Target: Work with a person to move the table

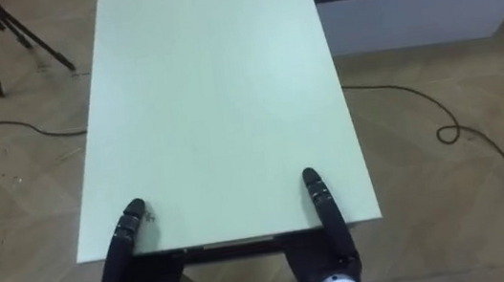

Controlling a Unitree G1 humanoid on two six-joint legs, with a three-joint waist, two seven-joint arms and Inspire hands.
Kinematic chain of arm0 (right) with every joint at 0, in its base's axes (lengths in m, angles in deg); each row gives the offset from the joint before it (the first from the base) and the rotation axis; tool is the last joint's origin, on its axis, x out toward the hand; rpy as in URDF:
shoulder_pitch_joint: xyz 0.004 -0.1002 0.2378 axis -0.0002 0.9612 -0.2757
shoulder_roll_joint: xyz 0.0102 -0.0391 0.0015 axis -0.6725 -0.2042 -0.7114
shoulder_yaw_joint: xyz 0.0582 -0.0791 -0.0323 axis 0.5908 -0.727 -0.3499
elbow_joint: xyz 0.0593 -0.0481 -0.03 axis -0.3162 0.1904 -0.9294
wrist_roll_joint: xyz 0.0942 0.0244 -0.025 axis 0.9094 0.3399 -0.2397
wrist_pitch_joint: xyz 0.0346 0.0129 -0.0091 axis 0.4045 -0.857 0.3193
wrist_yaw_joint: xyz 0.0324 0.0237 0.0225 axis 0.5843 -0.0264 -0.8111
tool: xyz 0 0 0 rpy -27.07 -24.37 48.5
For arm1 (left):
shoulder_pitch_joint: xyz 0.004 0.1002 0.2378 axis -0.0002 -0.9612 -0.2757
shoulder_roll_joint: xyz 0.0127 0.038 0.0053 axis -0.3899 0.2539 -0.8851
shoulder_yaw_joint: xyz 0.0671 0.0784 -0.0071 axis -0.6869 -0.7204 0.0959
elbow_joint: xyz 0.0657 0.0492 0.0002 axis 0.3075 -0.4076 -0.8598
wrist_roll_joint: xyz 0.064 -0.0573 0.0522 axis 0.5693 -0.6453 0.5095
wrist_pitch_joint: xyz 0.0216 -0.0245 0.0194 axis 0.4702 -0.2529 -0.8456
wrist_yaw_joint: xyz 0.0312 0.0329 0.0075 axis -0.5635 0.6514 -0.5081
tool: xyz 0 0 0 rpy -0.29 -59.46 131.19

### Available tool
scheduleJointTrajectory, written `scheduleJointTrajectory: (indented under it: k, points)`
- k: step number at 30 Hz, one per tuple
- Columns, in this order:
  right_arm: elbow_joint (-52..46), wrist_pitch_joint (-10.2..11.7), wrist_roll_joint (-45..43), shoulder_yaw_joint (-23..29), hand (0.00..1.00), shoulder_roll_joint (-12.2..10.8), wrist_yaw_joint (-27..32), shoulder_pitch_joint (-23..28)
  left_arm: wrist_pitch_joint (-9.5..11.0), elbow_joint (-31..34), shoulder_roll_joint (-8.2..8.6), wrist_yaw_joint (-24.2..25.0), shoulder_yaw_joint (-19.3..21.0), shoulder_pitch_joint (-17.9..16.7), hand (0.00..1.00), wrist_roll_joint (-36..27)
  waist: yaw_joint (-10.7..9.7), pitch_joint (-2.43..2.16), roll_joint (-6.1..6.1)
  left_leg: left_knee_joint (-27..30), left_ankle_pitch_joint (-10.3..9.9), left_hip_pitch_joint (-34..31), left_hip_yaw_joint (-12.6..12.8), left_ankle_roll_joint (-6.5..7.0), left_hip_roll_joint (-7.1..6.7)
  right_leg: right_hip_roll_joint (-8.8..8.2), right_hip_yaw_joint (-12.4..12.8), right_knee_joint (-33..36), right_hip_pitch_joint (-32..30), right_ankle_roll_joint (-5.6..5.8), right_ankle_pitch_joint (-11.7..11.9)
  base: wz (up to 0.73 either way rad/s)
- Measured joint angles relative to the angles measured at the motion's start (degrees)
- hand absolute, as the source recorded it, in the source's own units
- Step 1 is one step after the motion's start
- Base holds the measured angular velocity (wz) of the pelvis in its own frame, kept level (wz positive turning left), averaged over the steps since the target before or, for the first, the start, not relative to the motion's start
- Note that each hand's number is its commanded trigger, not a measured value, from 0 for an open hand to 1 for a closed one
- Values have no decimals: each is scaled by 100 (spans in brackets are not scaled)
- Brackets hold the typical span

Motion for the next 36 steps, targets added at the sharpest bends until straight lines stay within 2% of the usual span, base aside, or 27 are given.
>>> scheduleJointTrajectory:
  k: [1,2,3,4,6,8,9,10,12,14,16,18,19,21,22,23,24,26,27,28,29,30,31,32,33,34,36]
  points:
    - [0,4,55,-8,100,17,-3,7,1,-5,-11,0,-12,4,100,0,26,-1,-2,522,-48,-250,26,-46,74,8,-28,155,-90,-62,-124,0]
    - [0,9,63,-15,100,28,-3,10,1,-6,-10,-1,-16,2,100,0,34,-2,0,847,-46,-415,50,-48,119,11,-38,195,-150,-45,-172,-7]
    - [2,23,63,-26,100,54,-2,11,21,-10,0,-3,-35,-16,100,-16,67,-5,60,1421,-30,-665,82,-53,254,47,-51,262,-170,-87,-206,-23]
    - [9,43,64,-66,100,85,-1,17,43,-12,-36,-4,-53,-43,100,-38,152,-20,123,1813,34,-834,122,-126,381,77,-167,278,-178,-140,-221,-35]
    - [8,77,57,-111,100,103,-1,8,111,-10,-99,1,-112,-48,100,-171,304,-32,135,2085,211,-986,150,-204,467,24,-330,219,-216,-200,-224,-51]
    - [7,73,49,-155,100,161,-1,-18,146,-10,-82,6,-134,-132,100,-217,438,-59,226,2595,352,-1013,144,-181,534,-109,-754,146,-172,-257,-192,-62]
    - [7,68,49,-179,100,225,-1,-19,175,-10,-21,23,-166,-224,100,-217,488,-111,346,3100,471,-947,120,-167,592,-138,-1080,143,-132,-325,-170,-24]
    - [10,101,49,-188,100,248,-27,-23,152,-12,-18,44,-173,-224,100,-227,387,-98,414,3073,503,-864,94,-172,592,-126,-1287,175,-156,-392,-125,14]
    - [11,148,53,-215,100,229,-100,32,102,-12,-103,63,-170,-201,100,-227,181,-73,320,2610,375,-779,156,-198,528,-208,-1388,180,-208,-412,-91,66]
    - [4,213,24,-210,100,277,-153,40,91,-24,-19,60,-193,-209,100,-228,101,-70,353,2315,237,-660,159,-286,443,-266,-1497,68,-258,-454,-10,23]
    - [-15,197,30,-189,100,389,-183,-88,91,-26,59,61,-193,-153,100,-235,44,-16,584,2164,-133,-565,95,-276,451,-248,-1766,88,-474,-599,136,4]
    - [-43,255,32,-214,100,377,-232,-167,91,-26,57,62,-194,13,100,-244,-12,-23,623,1725,-427,-432,96,-259,425,-253,-1868,66,-719,-645,306,33]
    - [-43,276,31,-189,100,362,-232,-261,98,-26,44,60,-198,146,100,-244,-40,-26,620,1304,-650,-354,94,-242,341,-283,-1940,38,-898,-673,432,32]
    - [-43,242,13,-94,100,367,-231,-373,106,-49,44,56,-213,298,100,-285,-110,-31,600,846,-861,-374,88,-109,213,-386,-1976,31,-1149,-659,593,23]
    - [-7,234,2,-72,100,351,-230,-384,123,-143,59,56,-233,364,100,-315,-113,-26,523,774,-857,-414,114,-15,37,-536,-1938,29,-1233,-572,677,11]
    - [10,228,-22,-65,100,350,-224,-375,128,-180,66,56,-246,365,100,-338,-119,-26,503,786,-827,-450,134,38,-47,-607,-1916,-9,-1237,-558,767,-5]
    - [53,187,-51,-21,100,356,-223,-354,127,-233,72,57,-266,345,100,-365,-122,-18,456,817,-765,-527,192,144,-180,-692,-1819,-139,-1229,-494,971,-10]
    - [124,40,-85,99,100,355,-222,-337,106,-391,90,123,-274,371,100,-435,-155,-29,399,896,-639,-689,249,313,-380,-767,-1625,-457,-1210,-87,1337,-14]
    - [132,-53,-116,157,100,390,-222,-332,104,-408,96,143,-277,361,100,-450,-143,-25,320,868,-504,-794,287,463,-491,-828,-1467,-731,-1219,437,1617,-13]
    - [132,-144,-163,235,100,387,-217,-302,99,-421,97,153,-281,357,100,-469,-163,-23,268,861,-394,-910,410,587,-579,-885,-1353,-882,-1223,865,1829,-6]
    - [133,-174,-183,263,100,373,-207,-270,93,-453,101,153,-287,357,100,-466,-176,-17,267,880,-382,-942,512,663,-562,-931,-1243,-665,-1273,811,1816,37]
    - [132,-194,-208,307,100,351,-198,-159,84,-498,85,153,-337,341,100,-476,-320,-9,257,885,-301,-966,624,724,-524,-1105,-921,366,-1427,500,1305,81]
    - [116,-190,-152,344,100,325,-200,-19,57,-518,2,146,-419,343,100,-474,-461,-6,210,838,-192,-957,784,724,-440,-1256,-630,1453,-1488,487,629,93]
    - [93,-177,-116,346,100,321,-204,68,46,-519,-62,141,-472,347,100,-474,-478,-17,163,771,-128,-935,931,706,-402,-1329,-512,1970,-1482,469,315,83]
    - [23,-135,-93,345,100,336,-240,203,5,-518,-110,137,-518,361,100,-454,-464,-28,115,664,-2,-922,1215,691,-318,-1431,-314,2846,-1376,539,-165,40]
    - [-10,-73,-96,329,100,325,-242,235,-27,-516,-110,138,-510,347,100,-443,-426,-35,96,551,102,-903,1459,705,-279,-1491,-154,3427,-1151,561,-452,17]
    - [-53,-8,-98,283,100,330,-219,233,-87,-504,-90,139,-448,337,100,-445,-301,-37,67,503,194,-890,1737,703,-256,-1622,-4,3807,-552,667,-666,-27]
